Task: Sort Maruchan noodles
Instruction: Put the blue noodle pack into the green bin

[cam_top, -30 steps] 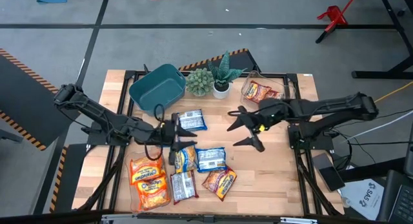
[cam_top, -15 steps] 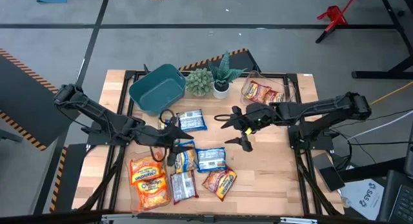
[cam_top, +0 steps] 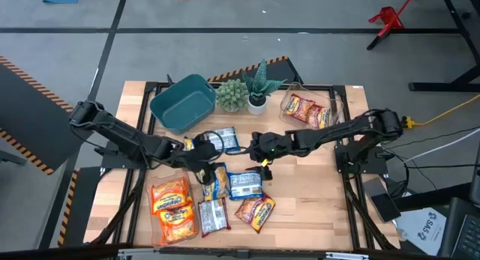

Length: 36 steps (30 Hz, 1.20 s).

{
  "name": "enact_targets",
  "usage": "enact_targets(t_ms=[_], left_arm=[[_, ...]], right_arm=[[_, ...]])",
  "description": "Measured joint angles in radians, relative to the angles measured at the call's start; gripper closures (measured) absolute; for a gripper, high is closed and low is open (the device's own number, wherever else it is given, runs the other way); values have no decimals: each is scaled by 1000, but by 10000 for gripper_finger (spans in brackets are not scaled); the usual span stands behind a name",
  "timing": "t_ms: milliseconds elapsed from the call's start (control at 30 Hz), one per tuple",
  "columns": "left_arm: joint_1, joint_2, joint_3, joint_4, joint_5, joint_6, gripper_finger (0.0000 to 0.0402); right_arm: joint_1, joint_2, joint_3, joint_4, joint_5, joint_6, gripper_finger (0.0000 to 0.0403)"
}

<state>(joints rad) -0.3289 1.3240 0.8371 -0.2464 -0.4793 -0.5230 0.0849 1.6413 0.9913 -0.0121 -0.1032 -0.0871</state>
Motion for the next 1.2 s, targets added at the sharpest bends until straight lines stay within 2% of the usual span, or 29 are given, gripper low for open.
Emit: enact_targets(t_ms=[167,433,600,767,900,1067,1200], left_arm=[[21,17,0,-72,100,-51,219],[8,34,0,-98,99,-96,219],[42,47,1,-111,30,-67,219],[115,85,0,-97,8,-22,219],[169,136,0,-75,10,-3,219],[218,193,0,-66,11,10,219],[247,219,0,-66,10,10,219]], right_arm=[[1,30,0,74,-45,32,109],[0,121,0,178,-11,52,109],[0,168,0,260,116,51,109],[0,180,0,265,298,33,109],[-14,180,1,251,396,164,109],[-83,180,1,243,268,358,109],[-147,180,1,240,214,459,109]])
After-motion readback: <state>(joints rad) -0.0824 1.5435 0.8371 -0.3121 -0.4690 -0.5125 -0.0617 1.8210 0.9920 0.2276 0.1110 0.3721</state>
